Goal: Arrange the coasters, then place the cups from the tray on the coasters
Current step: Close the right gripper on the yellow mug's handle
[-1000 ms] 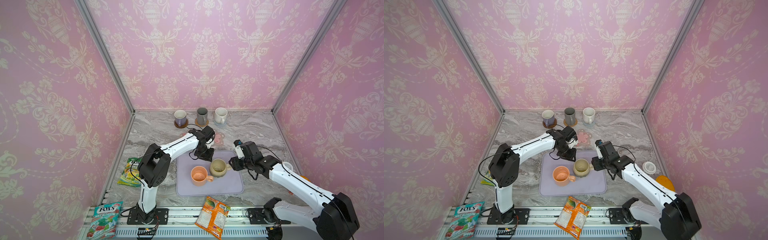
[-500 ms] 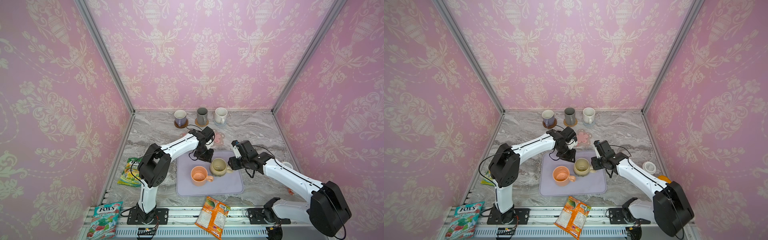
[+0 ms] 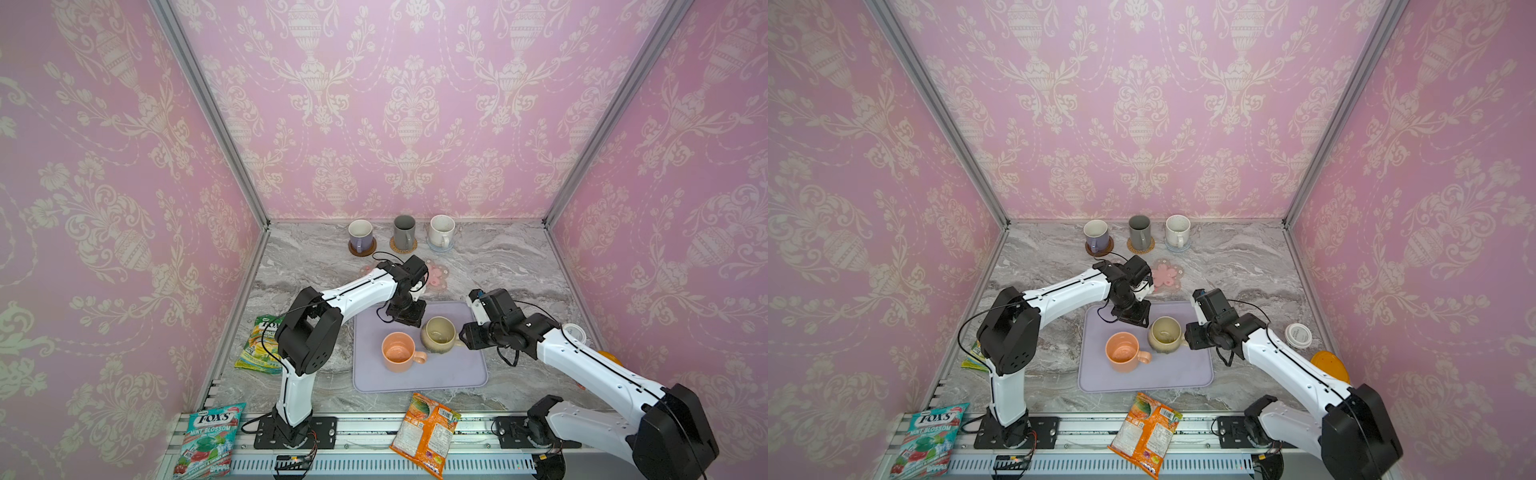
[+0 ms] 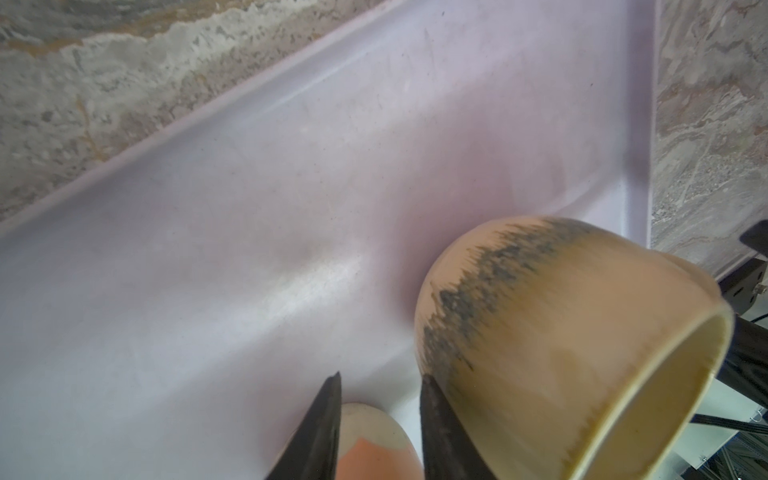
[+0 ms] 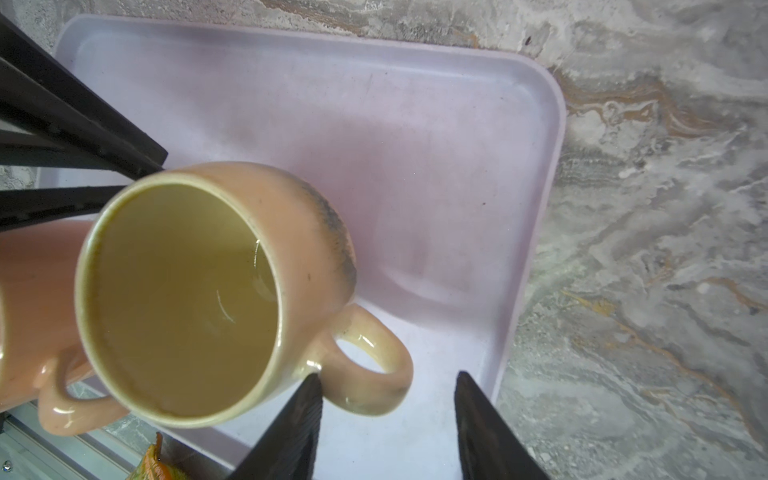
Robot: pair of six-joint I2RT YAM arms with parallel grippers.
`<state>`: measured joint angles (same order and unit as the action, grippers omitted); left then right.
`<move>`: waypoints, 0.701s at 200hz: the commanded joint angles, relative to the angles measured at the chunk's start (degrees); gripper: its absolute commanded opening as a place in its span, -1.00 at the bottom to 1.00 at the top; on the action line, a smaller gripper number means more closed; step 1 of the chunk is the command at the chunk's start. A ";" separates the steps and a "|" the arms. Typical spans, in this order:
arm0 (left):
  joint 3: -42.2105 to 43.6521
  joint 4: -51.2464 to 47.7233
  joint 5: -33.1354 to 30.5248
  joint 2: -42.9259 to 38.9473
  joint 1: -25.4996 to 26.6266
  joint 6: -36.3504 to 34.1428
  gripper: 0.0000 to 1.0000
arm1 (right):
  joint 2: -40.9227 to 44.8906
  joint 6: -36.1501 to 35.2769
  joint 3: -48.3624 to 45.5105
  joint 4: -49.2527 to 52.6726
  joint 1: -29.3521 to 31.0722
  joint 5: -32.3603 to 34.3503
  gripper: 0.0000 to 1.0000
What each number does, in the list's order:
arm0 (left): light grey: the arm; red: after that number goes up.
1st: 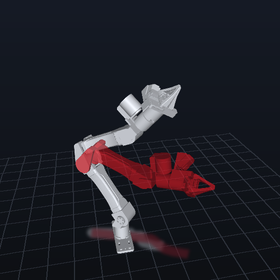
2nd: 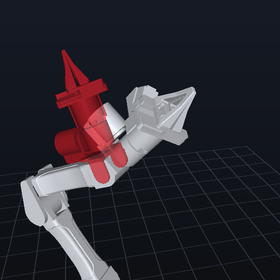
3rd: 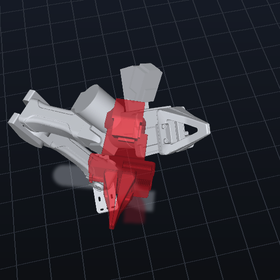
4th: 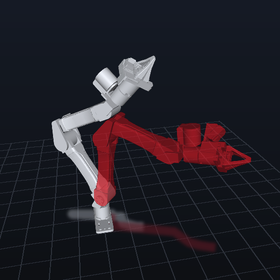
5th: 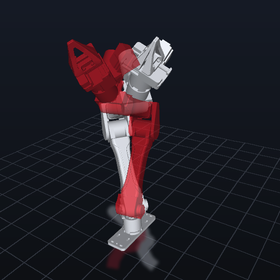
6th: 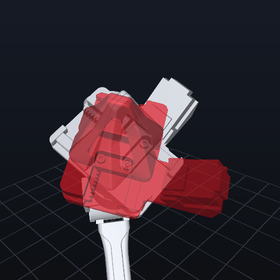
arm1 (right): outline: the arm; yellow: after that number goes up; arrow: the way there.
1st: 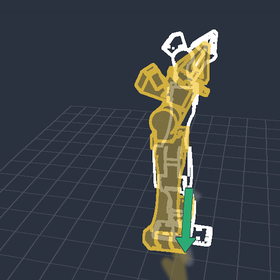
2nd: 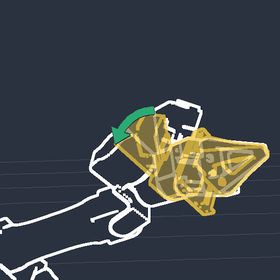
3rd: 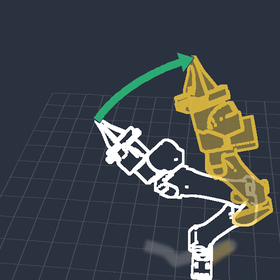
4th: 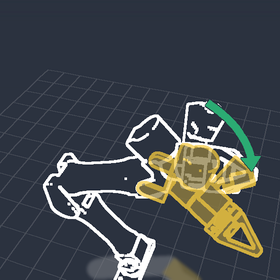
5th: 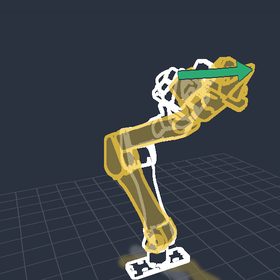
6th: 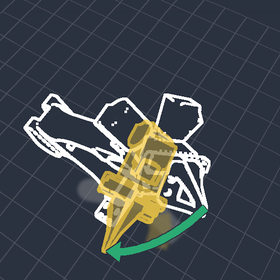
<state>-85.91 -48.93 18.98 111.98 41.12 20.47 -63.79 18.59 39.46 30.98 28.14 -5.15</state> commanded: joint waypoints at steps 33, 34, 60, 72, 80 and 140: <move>2.72 0.14 -1.05 -4.16 0.47 -0.68 -0.31 | 2.54 1.63 1.48 1.59 0.16 3.31 0.05; 2.74 0.19 -1.05 -4.20 0.51 -0.68 -0.31 | 2.53 1.63 1.49 1.56 0.16 3.35 0.05; 3.81 0.67 -1.14 -4.56 0.52 -0.52 -0.31 | 1.09 0.54 2.23 1.00 0.16 3.89 0.05; 4.16 0.68 -1.23 -4.63 0.46 -0.38 -0.31 | 0.21 -0.19 2.84 1.45 0.08 3.64 0.05; 4.30 0.69 -1.36 -4.82 0.45 -0.50 -0.31 | -0.10 -0.44 3.13 1.92 0.13 3.57 0.04; 4.60 0.89 -1.58 -5.06 0.49 -0.11 -0.31 | -2.14 -0.50 2.82 0.08 0.02 5.83 0.05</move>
<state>-82.17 -47.83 18.74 108.95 41.12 20.47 -64.27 19.09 40.93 31.57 28.14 -1.23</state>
